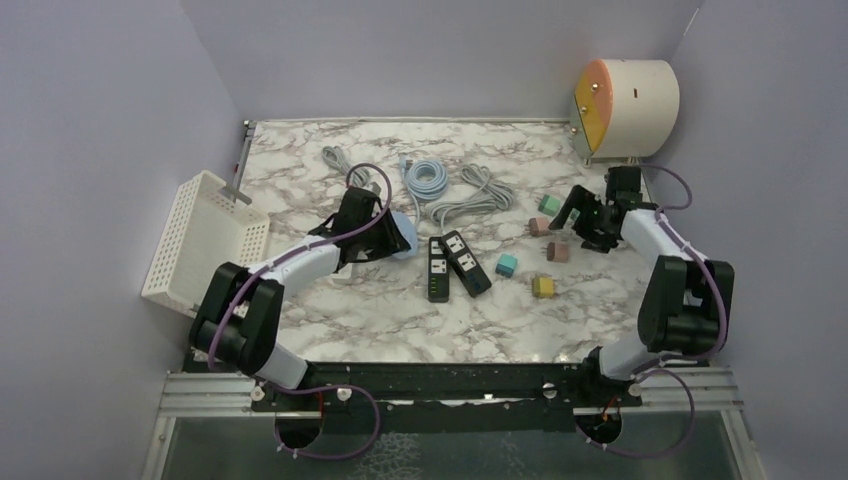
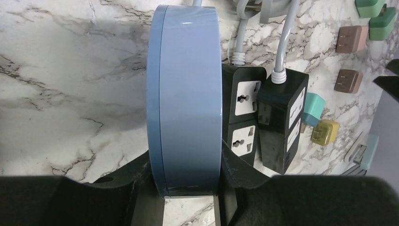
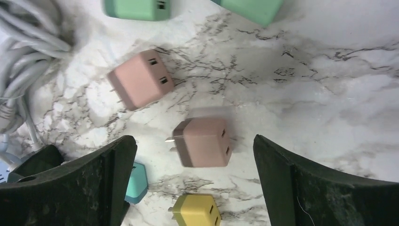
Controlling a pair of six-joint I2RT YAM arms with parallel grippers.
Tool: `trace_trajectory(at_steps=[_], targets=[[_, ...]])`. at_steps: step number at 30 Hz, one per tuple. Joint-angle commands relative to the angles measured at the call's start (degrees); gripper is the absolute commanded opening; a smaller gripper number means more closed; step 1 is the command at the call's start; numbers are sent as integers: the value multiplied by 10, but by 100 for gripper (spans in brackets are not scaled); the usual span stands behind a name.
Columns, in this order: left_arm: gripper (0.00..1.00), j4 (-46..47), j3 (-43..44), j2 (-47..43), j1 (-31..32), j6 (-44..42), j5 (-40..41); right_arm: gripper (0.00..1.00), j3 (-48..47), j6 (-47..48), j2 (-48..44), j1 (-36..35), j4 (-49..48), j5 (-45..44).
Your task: Pull the plug off the socket
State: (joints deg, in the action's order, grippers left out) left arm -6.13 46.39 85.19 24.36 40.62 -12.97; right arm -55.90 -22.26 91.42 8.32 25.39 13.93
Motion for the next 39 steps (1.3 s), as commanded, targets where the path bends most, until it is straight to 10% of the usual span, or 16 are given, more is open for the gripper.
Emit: trace_trajectory(at_steps=[1,9,27,39], targets=[[1,38,24,16,0,-10,-38,100,2,2,-108,-55,-19,-106],[98,3,51,40,0,-33,-30,100,-28,8,-148,-72,0,-112],[99,-221,221,-20,-13,-160,144,100,-47,-7,-175,-107,12,-116],[99,-255,142,-125,-183,-204,110,100,-191,-51,-57,-403,26,-228]])
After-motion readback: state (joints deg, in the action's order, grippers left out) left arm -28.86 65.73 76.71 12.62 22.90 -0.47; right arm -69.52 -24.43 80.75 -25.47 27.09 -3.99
